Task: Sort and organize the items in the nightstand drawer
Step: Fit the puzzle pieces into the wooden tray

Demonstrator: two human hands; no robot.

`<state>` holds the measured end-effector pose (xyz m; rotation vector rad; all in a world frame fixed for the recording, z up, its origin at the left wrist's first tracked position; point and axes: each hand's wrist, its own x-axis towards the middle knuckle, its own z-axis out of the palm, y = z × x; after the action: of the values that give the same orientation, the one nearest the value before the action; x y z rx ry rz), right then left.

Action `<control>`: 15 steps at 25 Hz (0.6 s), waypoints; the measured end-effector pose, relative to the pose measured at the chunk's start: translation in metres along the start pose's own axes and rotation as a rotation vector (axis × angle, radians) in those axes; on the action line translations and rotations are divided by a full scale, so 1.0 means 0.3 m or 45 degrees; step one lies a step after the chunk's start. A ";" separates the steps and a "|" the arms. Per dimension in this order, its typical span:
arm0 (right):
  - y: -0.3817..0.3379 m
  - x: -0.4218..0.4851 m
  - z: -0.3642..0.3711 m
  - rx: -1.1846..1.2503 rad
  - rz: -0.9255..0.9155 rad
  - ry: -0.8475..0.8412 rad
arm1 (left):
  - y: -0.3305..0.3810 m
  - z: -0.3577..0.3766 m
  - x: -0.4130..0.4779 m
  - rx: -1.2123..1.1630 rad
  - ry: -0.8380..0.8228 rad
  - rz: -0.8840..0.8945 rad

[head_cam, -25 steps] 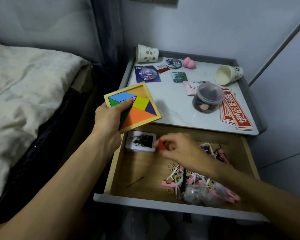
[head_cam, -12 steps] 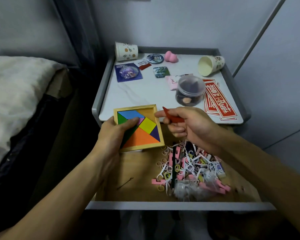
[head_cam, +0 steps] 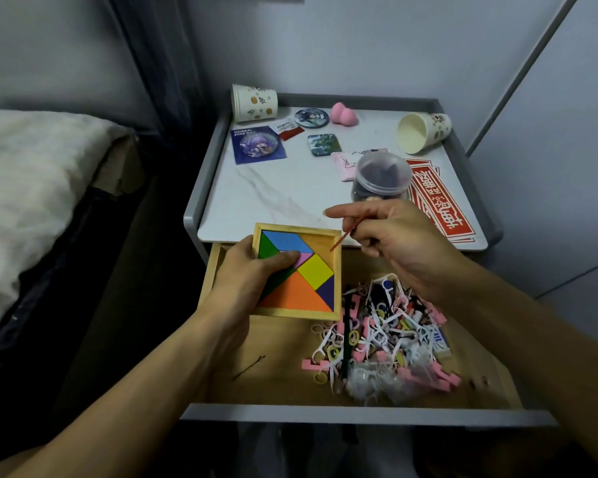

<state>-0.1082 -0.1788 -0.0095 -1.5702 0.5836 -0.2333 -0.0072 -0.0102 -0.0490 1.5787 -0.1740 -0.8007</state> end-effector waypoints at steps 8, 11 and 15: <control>-0.012 -0.007 -0.001 -0.502 -0.104 -0.070 | 0.003 0.005 -0.007 0.046 -0.041 0.013; 0.004 -0.005 0.007 -0.729 -0.218 -0.074 | 0.010 0.008 -0.013 0.039 -0.052 0.014; 0.034 -0.012 0.032 -0.878 -0.383 0.074 | 0.008 0.018 -0.025 0.010 -0.090 0.006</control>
<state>-0.1090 -0.1684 -0.0198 -2.3312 0.4937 -0.3247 -0.0151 -0.0109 -0.0435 1.5575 -0.2320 -0.8540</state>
